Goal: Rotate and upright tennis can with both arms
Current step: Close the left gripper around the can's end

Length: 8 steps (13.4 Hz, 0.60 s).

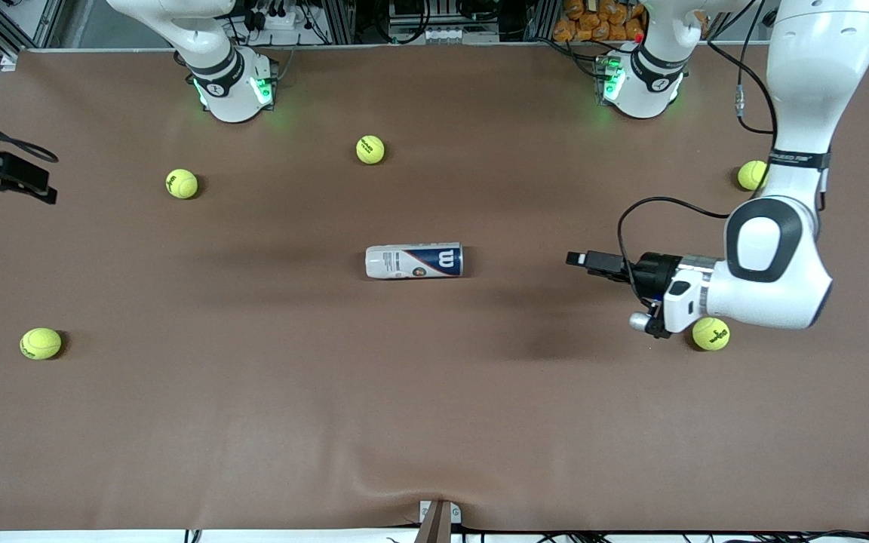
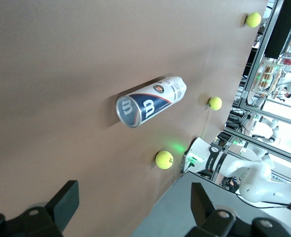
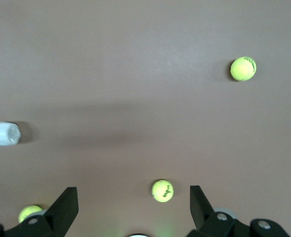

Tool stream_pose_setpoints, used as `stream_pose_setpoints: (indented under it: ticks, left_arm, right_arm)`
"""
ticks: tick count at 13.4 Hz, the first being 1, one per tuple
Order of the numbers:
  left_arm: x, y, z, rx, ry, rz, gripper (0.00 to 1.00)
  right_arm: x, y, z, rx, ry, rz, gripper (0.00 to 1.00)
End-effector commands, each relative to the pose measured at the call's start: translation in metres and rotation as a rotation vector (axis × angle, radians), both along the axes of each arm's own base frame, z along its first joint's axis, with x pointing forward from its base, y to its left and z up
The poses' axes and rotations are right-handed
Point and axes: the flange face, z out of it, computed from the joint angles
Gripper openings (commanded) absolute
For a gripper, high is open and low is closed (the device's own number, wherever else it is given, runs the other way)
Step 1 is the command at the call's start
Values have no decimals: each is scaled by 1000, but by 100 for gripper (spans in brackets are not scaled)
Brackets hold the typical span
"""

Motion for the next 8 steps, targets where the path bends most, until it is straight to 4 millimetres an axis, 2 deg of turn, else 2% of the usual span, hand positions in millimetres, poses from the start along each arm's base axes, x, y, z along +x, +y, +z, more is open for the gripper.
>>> stream_pose_setpoints:
  ticks: [1, 4, 6, 8]
  left_arm:
    - [-25, -3, -28, -76, -22, 31, 100]
    - [-36, -6, -61, -176, -45, 72, 100]
    - [-35, -13, -69, -197, -52, 99, 100]
    - [-37, -36, -82, -211, -66, 131, 100]
  right_arm:
    - [-10, 6, 5, 39, -7, -107, 100]
    - [-8, 2, 12, 25, -35, -103, 100]
    - [-9, -2, 16, 24, -36, -92, 100]
    - [-9, -5, 25, 6, -54, -77, 100]
